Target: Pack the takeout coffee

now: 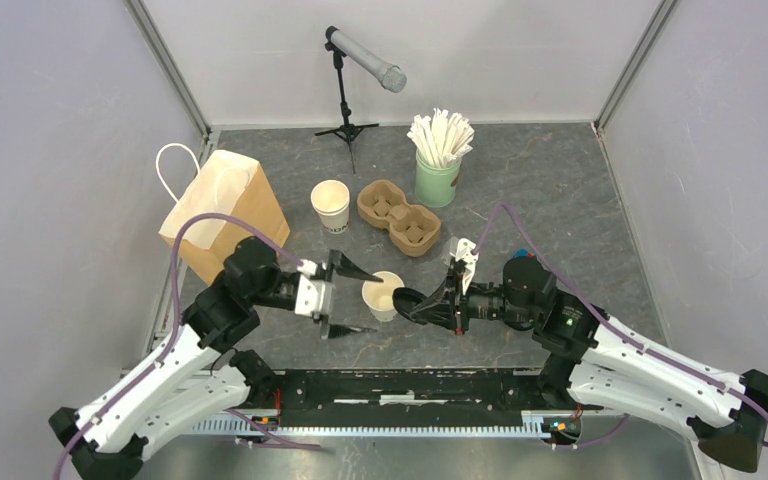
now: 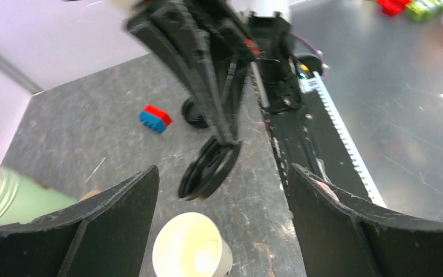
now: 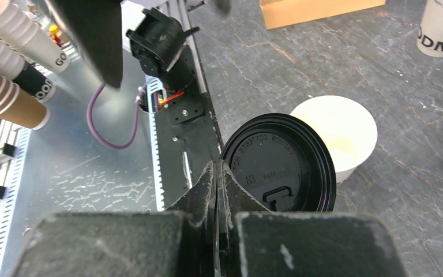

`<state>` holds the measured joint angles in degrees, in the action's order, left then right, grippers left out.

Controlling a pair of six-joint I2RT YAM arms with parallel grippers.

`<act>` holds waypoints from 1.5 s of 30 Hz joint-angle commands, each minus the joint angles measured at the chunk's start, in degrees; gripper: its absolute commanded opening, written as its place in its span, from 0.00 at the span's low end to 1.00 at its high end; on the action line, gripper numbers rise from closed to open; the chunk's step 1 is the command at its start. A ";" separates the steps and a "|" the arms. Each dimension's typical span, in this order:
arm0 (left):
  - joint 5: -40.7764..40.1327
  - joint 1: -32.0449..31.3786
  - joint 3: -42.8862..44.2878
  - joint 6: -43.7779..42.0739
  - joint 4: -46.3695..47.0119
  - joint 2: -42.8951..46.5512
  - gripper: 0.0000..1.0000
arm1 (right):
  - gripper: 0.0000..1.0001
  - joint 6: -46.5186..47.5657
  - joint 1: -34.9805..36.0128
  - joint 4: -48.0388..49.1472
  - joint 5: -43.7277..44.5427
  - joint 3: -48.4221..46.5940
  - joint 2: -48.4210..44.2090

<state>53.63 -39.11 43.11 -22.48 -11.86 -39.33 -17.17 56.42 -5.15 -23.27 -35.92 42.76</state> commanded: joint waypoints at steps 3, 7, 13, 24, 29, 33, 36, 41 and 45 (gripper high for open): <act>-11.30 -12.59 4.86 -17.91 -12.00 -5.44 0.86 | 0.00 -2.25 0.13 6.44 -3.82 -3.72 0.25; -15.61 -15.37 5.27 -19.05 -11.31 -6.77 0.85 | 0.00 -2.78 0.11 6.55 -4.60 -3.54 -0.09; -20.03 -17.78 6.02 -19.79 -9.41 -8.62 0.81 | 0.00 -2.87 0.09 6.90 -5.00 -2.02 -0.14; -22.04 -19.64 6.13 -18.21 -7.90 -10.62 0.57 | 0.00 -3.48 0.09 8.31 -4.77 -0.30 0.13; -23.16 -19.64 6.32 -13.18 -5.99 -10.48 0.44 | 0.00 -3.32 0.10 8.31 -4.29 0.30 -0.20; -22.66 -19.68 6.11 -9.37 -4.86 -10.41 0.37 | 0.00 -3.13 0.11 8.44 -3.18 0.89 -0.60; -22.82 -19.68 5.56 -6.59 -3.35 -9.53 0.29 | 0.00 -3.54 0.08 9.66 -2.52 1.87 -0.86; -22.71 -19.64 3.89 -2.04 -0.63 -7.05 0.23 | 0.04 -3.88 0.05 10.64 -1.88 2.44 -1.09; -24.60 -19.66 2.26 5.32 2.92 -4.95 0.22 | 0.22 -3.82 0.11 10.11 1.33 2.26 -2.11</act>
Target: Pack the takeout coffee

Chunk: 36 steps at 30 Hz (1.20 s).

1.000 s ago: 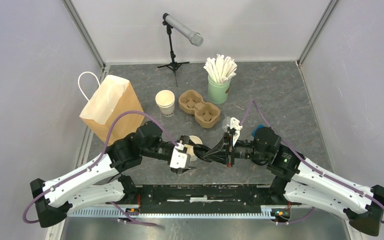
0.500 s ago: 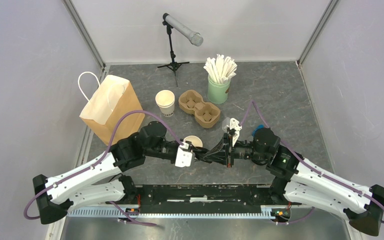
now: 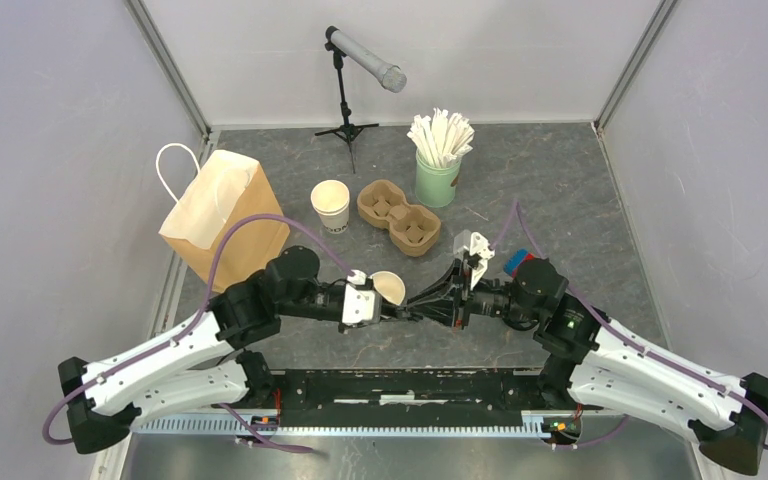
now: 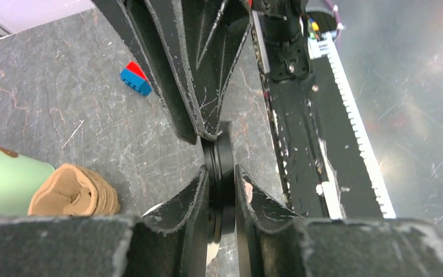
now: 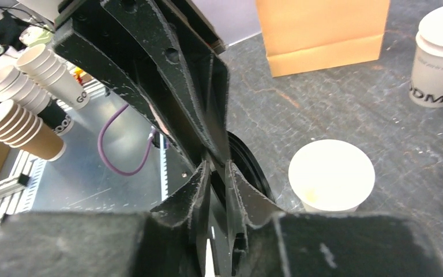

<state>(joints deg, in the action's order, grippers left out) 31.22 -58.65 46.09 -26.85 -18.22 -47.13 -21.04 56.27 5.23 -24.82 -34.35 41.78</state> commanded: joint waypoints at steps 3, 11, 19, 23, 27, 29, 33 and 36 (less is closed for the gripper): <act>-3.15 -0.09 -2.10 14.98 11.39 3.96 0.20 | 0.45 -0.05 0.24 -0.65 6.86 0.94 -3.09; -12.96 -0.14 -2.40 30.39 14.67 3.14 0.18 | 0.70 4.60 0.28 -1.83 17.81 3.81 -9.24; -19.59 -0.13 -4.59 42.32 21.91 4.92 0.14 | 0.76 7.75 0.25 7.52 21.50 9.34 -10.96; -20.25 -0.06 -5.63 46.97 23.98 5.89 0.14 | 0.76 8.68 0.26 15.35 20.46 11.99 -10.34; -19.04 -0.07 -7.84 54.72 30.36 7.22 0.14 | 0.75 9.56 0.24 25.28 19.65 15.04 -10.45; -18.45 -0.06 -8.63 57.67 32.73 7.49 0.14 | 0.74 9.56 0.24 30.32 20.97 16.96 -10.91; -17.66 -0.14 -8.64 61.53 33.33 7.27 0.13 | 0.73 10.43 0.29 39.09 21.19 20.11 -11.54; -17.25 -0.13 -8.79 62.85 33.39 7.23 0.13 | 0.74 10.75 0.24 42.40 19.75 20.96 -11.04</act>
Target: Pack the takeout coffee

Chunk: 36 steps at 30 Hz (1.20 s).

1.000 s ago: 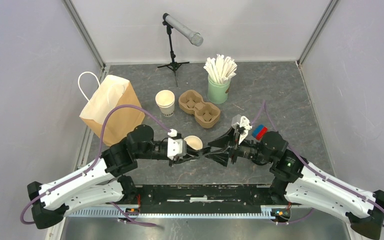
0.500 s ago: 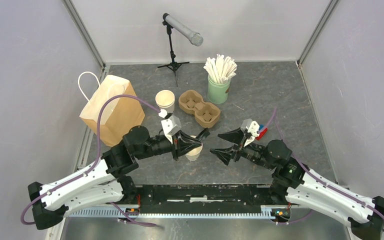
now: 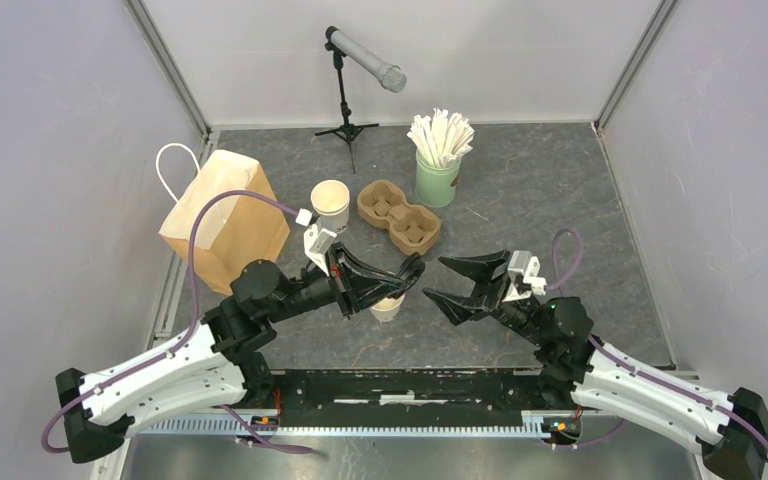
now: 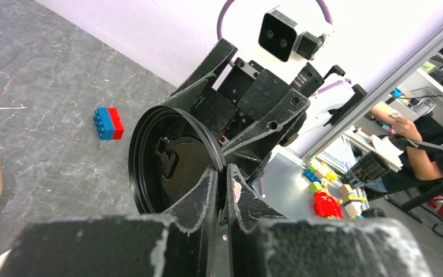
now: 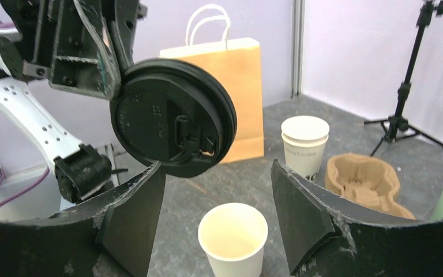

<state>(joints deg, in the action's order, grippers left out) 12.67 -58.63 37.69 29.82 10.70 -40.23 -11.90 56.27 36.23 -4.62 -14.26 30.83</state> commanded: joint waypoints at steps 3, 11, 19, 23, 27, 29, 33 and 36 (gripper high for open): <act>1.95 -0.16 -0.75 6.93 5.16 0.46 0.12 | 0.74 1.62 0.24 11.10 -0.79 0.22 1.11; 3.29 -0.16 -1.73 6.98 5.78 0.68 0.12 | 0.63 0.35 0.26 11.16 -1.46 -1.06 4.11; 3.29 -0.17 -2.07 6.41 5.78 1.15 0.12 | 0.57 -1.25 0.24 12.46 -2.85 -1.44 6.50; 3.33 -0.15 -2.20 6.65 6.13 0.94 0.12 | 0.53 -1.84 0.20 13.54 -3.05 -1.25 7.41; 3.47 -0.10 -2.51 7.00 6.18 1.01 0.12 | 0.36 -2.64 0.31 15.35 -3.04 -0.60 7.83; 2.91 -0.16 -2.80 6.81 6.17 1.38 0.13 | 0.27 -2.67 0.24 15.28 -2.88 -0.46 7.69; 0.37 -0.14 -3.03 5.75 4.54 2.47 0.25 | 0.19 -3.23 0.24 14.94 -1.32 0.56 6.67; -1.54 -0.16 -2.28 4.76 1.17 2.93 0.35 | 0.18 -3.73 0.24 14.57 0.12 1.63 5.38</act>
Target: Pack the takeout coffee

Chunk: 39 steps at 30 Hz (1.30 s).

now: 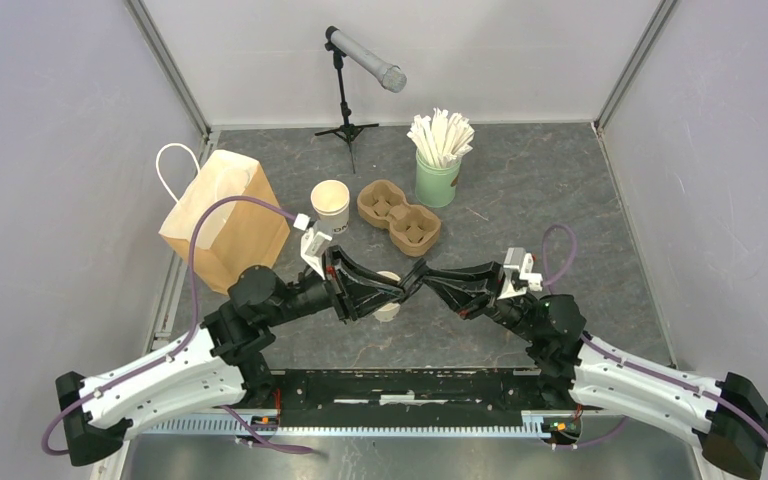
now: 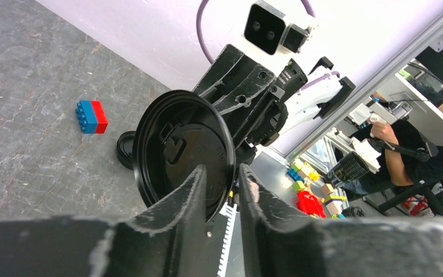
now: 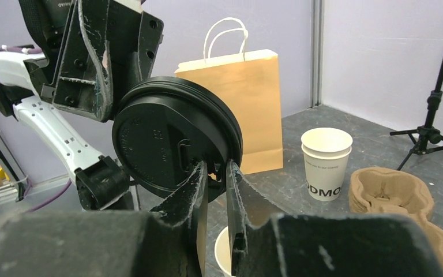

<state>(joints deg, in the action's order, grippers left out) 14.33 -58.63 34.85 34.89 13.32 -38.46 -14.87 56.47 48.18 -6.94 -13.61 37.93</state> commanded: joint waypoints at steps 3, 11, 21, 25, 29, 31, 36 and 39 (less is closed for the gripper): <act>-5.70 -0.16 1.04 -1.12 -4.47 1.51 0.49 | 0.18 -1.18 0.05 0.67 4.36 1.56 -2.58; -19.70 -0.17 4.13 -5.11 -19.21 1.73 0.97 | 0.21 -2.04 0.09 -26.31 16.04 -5.88 -2.12; -31.14 -0.08 5.39 -8.47 -30.43 1.12 1.00 | 0.21 0.62 0.05 -58.04 19.20 -26.71 9.54; -32.20 -0.02 4.23 -6.19 -31.92 0.97 1.00 | 0.21 -0.03 0.09 -67.26 18.98 -34.18 15.35; -33.12 0.54 3.96 -2.17 -33.88 0.96 1.00 | 0.21 -1.72 0.09 -73.32 18.36 -40.37 19.95; -32.54 1.39 4.10 0.64 -34.90 1.17 0.97 | 0.21 -2.22 0.05 -75.26 18.28 -42.42 21.63; -28.02 5.45 2.62 4.42 -34.04 1.82 0.91 | 0.21 -2.79 0.02 -78.78 16.20 -46.86 26.53; -21.45 10.20 1.60 5.70 -33.54 0.07 0.90 | 0.21 -3.19 0.03 -79.62 15.20 -48.80 29.12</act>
<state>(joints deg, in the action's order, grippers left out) -13.93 -53.01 37.82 35.66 -21.34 -37.08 -16.80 56.47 -28.32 9.96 -58.22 64.60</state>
